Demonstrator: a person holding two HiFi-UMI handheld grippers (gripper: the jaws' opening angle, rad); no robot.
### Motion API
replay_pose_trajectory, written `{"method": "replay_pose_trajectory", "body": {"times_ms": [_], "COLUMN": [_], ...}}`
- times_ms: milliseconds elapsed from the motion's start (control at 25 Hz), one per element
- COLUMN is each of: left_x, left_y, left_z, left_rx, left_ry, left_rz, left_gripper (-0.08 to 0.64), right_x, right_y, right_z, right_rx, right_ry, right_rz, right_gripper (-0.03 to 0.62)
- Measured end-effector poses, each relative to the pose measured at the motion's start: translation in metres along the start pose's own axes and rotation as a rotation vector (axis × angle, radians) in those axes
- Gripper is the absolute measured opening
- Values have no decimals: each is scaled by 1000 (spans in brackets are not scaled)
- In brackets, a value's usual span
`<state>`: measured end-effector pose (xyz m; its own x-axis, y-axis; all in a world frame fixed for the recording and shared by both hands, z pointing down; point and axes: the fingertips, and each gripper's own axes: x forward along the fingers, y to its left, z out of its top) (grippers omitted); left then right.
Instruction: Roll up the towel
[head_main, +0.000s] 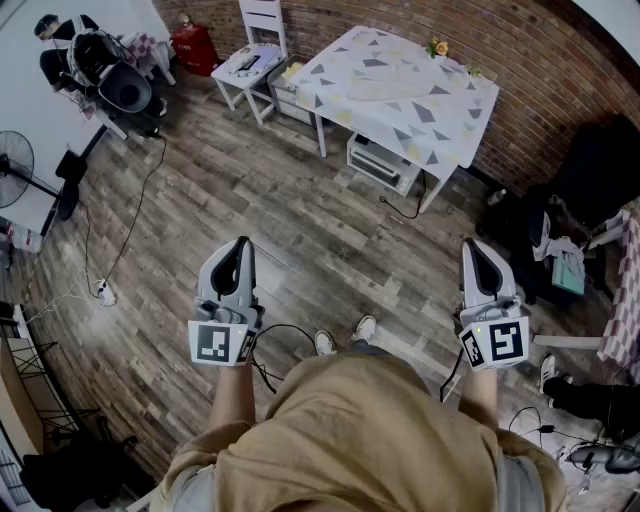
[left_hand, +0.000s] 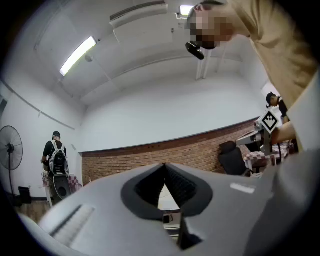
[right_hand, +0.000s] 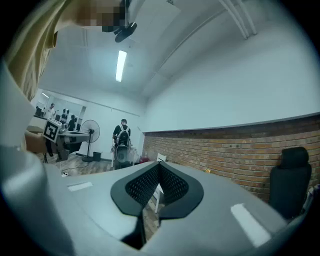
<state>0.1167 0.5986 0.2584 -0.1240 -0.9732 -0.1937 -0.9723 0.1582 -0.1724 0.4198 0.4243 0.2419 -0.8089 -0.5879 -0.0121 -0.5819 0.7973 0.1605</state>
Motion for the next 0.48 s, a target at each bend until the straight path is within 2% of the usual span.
{"method": "replay_pose_trajectory", "body": {"times_ms": [200, 480], "left_x": [3, 8], "left_y": [-4, -12], "left_z": [17, 21], "left_rx": [-39, -26], "left_ry": [-31, -33], "left_rz": [18, 39], "left_gripper": [61, 61], "right_x": [-4, -1], "right_y": [-11, -26], "right_z": [9, 10], "right_rx": [-5, 6], "right_ry": [-17, -53], "right_rz": [-10, 1], "right_gripper": [5, 5]}}
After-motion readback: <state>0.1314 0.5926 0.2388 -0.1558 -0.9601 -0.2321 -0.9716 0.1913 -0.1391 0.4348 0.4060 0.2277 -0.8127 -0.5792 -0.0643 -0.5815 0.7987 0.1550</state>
